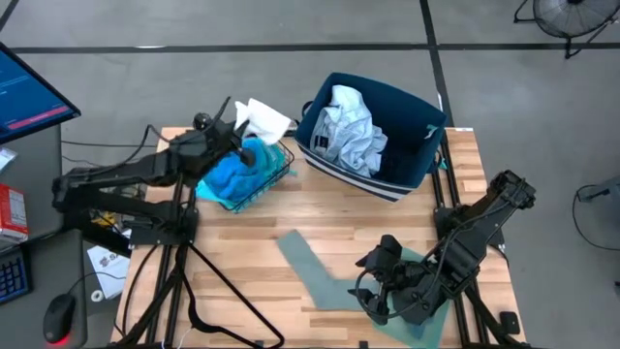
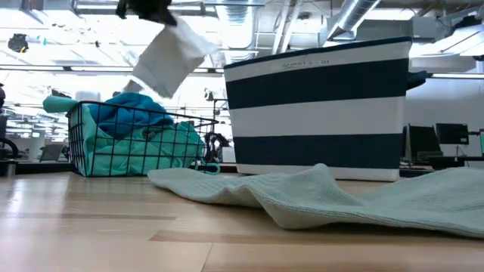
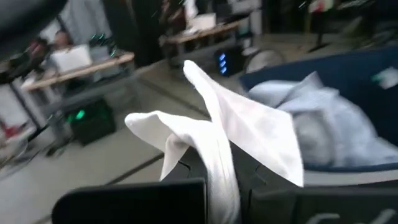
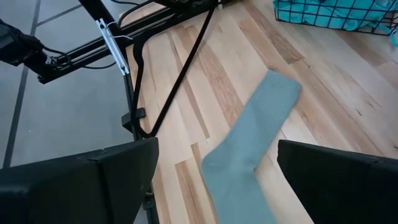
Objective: Pick & Place Cloths
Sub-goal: Put the white shorts into the black wire basket
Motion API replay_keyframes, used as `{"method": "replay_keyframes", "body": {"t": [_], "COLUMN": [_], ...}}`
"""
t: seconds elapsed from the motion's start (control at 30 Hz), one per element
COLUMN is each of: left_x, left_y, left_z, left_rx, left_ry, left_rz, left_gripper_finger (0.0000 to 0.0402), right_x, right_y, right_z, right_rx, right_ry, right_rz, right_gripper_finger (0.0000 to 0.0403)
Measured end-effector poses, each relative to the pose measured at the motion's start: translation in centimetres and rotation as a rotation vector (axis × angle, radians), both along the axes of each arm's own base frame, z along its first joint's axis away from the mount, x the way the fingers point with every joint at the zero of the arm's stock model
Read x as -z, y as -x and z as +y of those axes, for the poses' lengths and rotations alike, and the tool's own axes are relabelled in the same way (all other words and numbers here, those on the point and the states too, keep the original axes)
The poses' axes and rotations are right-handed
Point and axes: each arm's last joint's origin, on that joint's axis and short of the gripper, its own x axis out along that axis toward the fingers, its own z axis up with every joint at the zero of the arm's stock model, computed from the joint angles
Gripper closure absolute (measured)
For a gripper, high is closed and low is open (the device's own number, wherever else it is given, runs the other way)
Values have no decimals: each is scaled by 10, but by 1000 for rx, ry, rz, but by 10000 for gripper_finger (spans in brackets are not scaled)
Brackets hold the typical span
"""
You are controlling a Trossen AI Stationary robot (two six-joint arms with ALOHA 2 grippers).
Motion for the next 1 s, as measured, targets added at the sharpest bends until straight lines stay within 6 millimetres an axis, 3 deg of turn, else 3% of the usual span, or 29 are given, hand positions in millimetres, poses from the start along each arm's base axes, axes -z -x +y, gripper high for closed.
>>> {"method": "replay_keyframes", "body": {"t": [0.13,0.4,0.57,0.73,1.0], "left_x": [24,108,144,163,158], "left_y": [-2,2,10,15,12], "left_z": [13,20,19,18,16], "left_rx": [-14,-61,-57,-32,62], "left_ry": [67,291,417,514,541], "left_rz": [6,38,36,29,-15], "left_gripper_finger": [398,397,395,381,302], "right_x": [0,-1,-1,-1,-1], "right_y": [0,-1,-1,-1,-1], "right_z": [0,0,1,0,0], "right_rx": [0,2,2,12,12], "right_ry": [-1,-9,-11,-4,-4], "right_rz": [-1,-8,-10,-21,-22], "right_gripper_finger": [81,81,81,81,81]}}
